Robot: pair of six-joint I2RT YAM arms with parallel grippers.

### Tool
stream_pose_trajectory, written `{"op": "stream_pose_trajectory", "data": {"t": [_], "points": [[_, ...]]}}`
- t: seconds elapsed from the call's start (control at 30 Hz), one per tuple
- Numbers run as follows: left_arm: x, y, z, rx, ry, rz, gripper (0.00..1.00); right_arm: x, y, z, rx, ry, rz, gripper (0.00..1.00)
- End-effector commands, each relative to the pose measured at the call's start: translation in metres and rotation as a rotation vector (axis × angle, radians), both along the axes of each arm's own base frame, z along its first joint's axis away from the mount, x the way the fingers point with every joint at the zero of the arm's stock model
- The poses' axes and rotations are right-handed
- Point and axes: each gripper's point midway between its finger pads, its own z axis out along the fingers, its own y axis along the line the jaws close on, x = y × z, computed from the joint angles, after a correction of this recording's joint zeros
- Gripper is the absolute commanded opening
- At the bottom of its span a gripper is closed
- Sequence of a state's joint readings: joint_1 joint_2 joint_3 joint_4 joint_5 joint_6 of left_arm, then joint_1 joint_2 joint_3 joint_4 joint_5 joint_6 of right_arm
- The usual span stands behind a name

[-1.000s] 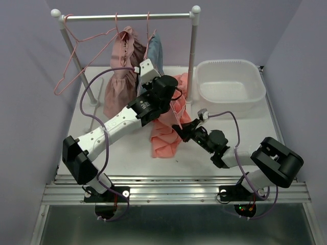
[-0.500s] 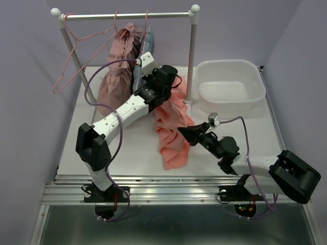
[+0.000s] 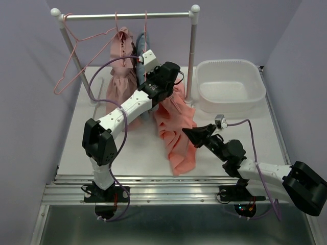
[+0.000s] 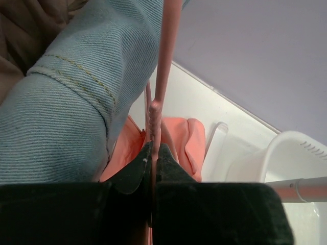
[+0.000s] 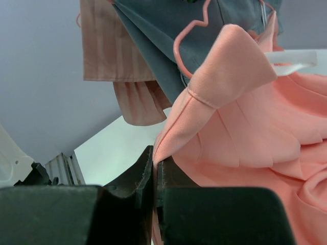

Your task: Remove the skirt from the hanger

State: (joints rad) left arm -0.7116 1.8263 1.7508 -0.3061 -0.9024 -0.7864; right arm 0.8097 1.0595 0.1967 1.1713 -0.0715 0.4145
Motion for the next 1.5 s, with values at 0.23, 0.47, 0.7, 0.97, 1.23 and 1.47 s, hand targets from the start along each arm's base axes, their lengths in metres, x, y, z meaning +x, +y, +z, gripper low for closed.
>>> {"op": "stream_pose_trajectory", "data": {"t": [0.23, 0.47, 0.7, 0.97, 1.23, 1.47], "points": [[-0.017, 0.000, 0.049, -0.053, -0.104, -0.243, 0.00, 0.029, -0.011, -0.021, -0.022, 0.151, -0.176, 0.01], [-0.067, -0.013, 0.032, -0.068, -0.070, -0.453, 0.00, 0.049, -0.018, -0.039, -0.088, 0.265, -0.292, 0.01], [-0.141, -0.030, 0.015, -0.051, -0.038, -0.676, 0.00, 0.057, -0.018, -0.060, -0.206, 0.349, -0.340, 0.01], [-0.191, -0.019, 0.021, -0.075, -0.057, -0.803, 0.00, 0.054, -0.023, -0.081, -0.348, 0.383, -0.346, 0.70], [-0.215, -0.009, 0.033, -0.080, -0.094, -0.868, 0.00, 0.063, -0.041, -0.067, -0.545, 0.286, -0.418, 1.00], [-0.241, -0.006, 0.067, -0.117, -0.189, -0.963, 0.00, 0.077, -0.038, -0.015, -0.607, 0.027, -0.439, 1.00]]}}
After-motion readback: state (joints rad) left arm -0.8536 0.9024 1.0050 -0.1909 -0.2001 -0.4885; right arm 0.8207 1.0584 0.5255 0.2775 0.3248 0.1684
